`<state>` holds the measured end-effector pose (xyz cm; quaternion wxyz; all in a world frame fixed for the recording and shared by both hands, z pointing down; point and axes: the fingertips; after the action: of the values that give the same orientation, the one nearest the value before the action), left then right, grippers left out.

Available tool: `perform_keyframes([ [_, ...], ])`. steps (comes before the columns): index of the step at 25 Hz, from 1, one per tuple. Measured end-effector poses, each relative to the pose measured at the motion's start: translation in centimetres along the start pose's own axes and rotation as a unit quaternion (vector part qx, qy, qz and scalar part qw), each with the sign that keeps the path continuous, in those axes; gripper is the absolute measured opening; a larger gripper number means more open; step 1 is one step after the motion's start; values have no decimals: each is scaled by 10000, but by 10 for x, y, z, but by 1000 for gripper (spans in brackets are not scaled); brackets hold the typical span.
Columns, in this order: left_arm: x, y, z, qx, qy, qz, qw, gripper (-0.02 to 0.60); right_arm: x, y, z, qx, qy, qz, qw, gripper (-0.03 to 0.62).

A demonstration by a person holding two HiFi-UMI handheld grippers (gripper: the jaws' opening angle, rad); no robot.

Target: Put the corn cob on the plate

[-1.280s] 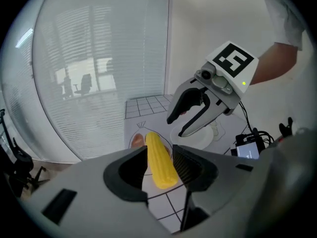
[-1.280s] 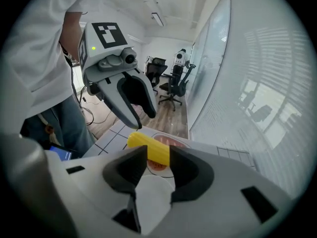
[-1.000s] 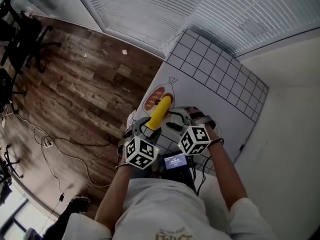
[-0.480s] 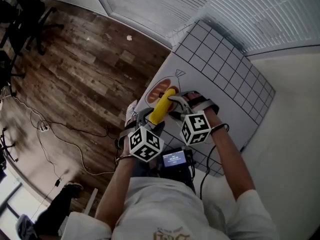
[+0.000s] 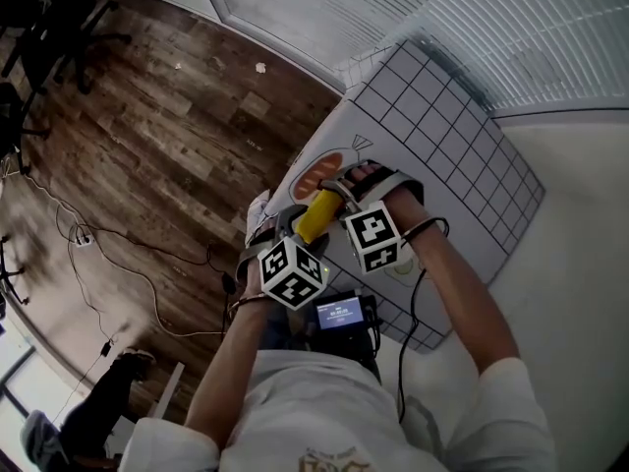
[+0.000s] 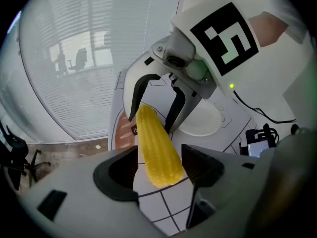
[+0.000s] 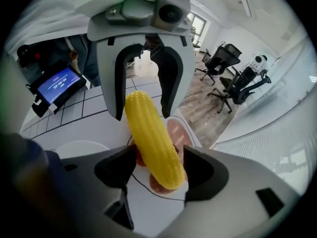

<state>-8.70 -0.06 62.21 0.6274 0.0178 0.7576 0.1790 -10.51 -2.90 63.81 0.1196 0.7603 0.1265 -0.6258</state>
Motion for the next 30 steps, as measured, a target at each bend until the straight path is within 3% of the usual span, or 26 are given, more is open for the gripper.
perform_keyframes([
  [7,-10,1,0,270,129,22,9996,270,-9,-3,-4,96,-291,-48,9995,297],
  [11,-23,9,1,571,192,-277,9978,270,-8,-3,-5,133,-355,-9,9993,296],
  [14,-28,13,-1,508,75,-426,9978,270,-8,-2,-4,71,-361,27,9993,294],
  [30,-20,18,-2,7,74,-434,9990,259,-3,-5,-8,-254,-133,-311,9991,262],
])
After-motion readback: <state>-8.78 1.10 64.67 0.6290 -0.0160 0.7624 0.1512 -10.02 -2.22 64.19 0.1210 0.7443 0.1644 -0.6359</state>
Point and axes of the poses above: the fingertips, and each gripper's own axes: x backward along the fingers, z to its right, y out of its underside, and after that the axes turned 14 degrees about -z, right-handed
